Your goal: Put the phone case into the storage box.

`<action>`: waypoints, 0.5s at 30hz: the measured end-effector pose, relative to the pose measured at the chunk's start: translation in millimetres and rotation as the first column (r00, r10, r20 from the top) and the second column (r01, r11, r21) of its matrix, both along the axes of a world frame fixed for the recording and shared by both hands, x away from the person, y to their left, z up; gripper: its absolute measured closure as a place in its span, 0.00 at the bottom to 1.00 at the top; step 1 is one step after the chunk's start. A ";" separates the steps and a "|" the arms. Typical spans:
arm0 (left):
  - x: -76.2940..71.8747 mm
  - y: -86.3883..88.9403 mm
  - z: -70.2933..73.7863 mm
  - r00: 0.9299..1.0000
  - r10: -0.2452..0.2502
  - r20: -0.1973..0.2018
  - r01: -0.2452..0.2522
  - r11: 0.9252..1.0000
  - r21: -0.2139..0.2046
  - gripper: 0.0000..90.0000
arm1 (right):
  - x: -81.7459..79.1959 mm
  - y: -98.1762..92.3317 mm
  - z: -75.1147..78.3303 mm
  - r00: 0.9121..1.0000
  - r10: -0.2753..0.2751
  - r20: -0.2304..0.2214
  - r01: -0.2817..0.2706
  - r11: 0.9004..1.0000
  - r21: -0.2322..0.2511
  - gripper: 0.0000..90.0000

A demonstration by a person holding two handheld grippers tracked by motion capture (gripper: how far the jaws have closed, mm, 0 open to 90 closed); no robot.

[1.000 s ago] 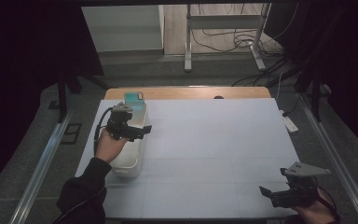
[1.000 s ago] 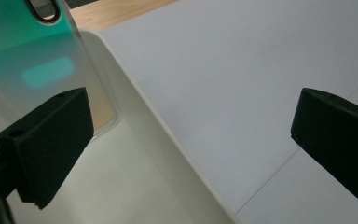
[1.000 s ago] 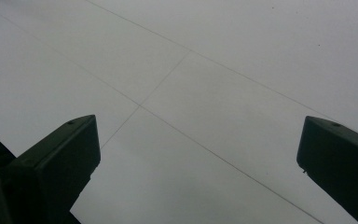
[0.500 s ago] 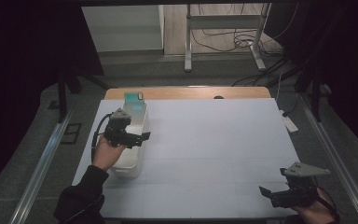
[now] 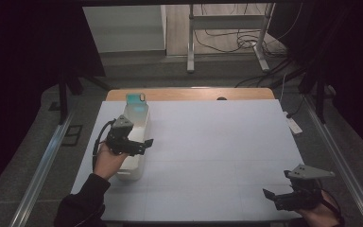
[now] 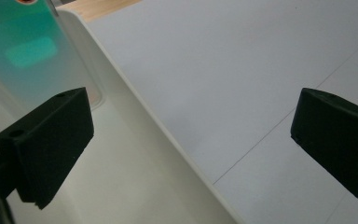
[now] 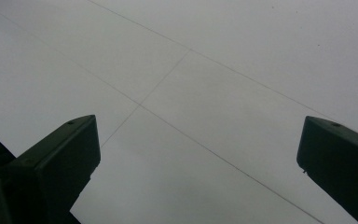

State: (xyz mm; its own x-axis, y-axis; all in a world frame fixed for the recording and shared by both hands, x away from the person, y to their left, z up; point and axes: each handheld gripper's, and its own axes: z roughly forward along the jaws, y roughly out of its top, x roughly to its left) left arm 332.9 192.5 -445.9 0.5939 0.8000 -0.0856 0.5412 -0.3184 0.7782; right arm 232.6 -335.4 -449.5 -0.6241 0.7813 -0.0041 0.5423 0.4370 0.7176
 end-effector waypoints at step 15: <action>-18.4 -0.3 0.0 1.000 0.009 0.017 -0.009 1.000 -0.014 0.00 | 1.0 0.6 -0.4 1.000 -0.023 -0.007 0.023 1.000 -0.018 0.00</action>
State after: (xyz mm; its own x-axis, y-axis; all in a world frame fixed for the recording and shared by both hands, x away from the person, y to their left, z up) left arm 314.4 192.3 -446.0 0.5884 0.8039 -0.0867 0.5302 -0.3026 0.7920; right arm 233.6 -334.8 -449.9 -0.6063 0.7951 -0.0139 0.5575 0.4374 0.7056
